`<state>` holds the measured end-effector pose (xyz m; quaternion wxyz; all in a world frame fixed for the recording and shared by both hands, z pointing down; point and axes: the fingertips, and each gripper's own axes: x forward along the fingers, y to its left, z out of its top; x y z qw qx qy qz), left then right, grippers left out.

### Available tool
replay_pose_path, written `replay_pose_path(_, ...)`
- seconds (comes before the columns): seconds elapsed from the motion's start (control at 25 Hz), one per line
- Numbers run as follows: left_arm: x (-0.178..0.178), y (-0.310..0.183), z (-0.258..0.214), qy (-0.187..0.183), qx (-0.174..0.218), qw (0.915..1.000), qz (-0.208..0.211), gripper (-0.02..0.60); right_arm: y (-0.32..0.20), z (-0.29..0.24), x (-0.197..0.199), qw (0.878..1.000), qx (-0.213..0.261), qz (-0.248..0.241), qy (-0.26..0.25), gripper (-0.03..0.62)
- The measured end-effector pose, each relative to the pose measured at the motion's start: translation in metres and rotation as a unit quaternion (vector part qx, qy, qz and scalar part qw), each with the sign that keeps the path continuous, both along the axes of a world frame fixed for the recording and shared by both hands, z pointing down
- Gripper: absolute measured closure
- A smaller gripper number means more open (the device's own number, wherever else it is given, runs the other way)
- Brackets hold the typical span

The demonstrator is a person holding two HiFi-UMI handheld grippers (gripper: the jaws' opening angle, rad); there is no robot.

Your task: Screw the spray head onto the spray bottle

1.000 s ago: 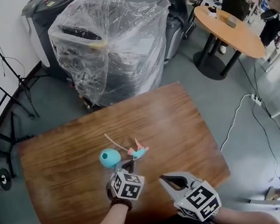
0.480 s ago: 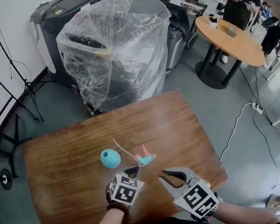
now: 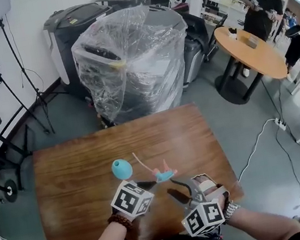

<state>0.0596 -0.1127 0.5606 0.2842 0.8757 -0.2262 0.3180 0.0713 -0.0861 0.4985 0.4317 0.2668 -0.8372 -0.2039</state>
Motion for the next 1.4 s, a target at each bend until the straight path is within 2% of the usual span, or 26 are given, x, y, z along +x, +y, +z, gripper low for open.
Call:
replay_pose_path(0.08,0.002,0.008,-0.008,0.008,-0.017,0.9998,0.011,0.560,0.003,0.001,-0.004,0.997,0.041,-0.038,0.050,0.429)
replay_pose_path(0.24,0.004,0.020,-0.025,0.027,-0.044,0.9983,0.025,0.560,0.011,0.011,-0.011,0.981,0.099,-0.105,0.129,0.400)
replay_pose_path(0.48,0.005,0.033,-0.042,0.048,-0.070,0.9952,0.049,0.560,0.010,0.024,-0.012,0.961,0.143,-0.138,0.191,0.393)
replay_pose_path(0.8,0.012,0.045,-0.055,0.079,-0.094,0.9896,0.074,0.560,-0.001,0.028,-0.011,0.952,0.159,-0.143,0.220,0.395)
replay_pose_path(0.96,0.012,0.045,-0.058,0.091,-0.100,0.9880,0.075,0.560,-0.002,0.031,-0.011,0.949,0.165,-0.147,0.225,0.442)
replay_pose_path(1.0,0.011,0.045,-0.058,0.092,-0.100,0.9879,0.075,0.560,-0.002,0.033,-0.011,0.949,0.165,-0.146,0.225,0.473)
replay_pose_path(1.16,0.009,0.043,-0.057,0.095,-0.096,0.9881,0.074,0.560,-0.005,0.032,-0.013,0.950,0.163,-0.141,0.224,0.476)
replay_pose_path(1.28,0.006,0.039,-0.060,0.106,-0.084,0.9887,0.065,0.556,-0.007,0.033,-0.013,0.957,0.143,-0.130,0.217,0.477)
replay_pose_path(1.4,0.000,0.032,-0.065,0.120,-0.068,0.9891,0.051,0.453,-0.012,0.026,-0.014,0.963,0.133,-0.115,0.204,0.477)
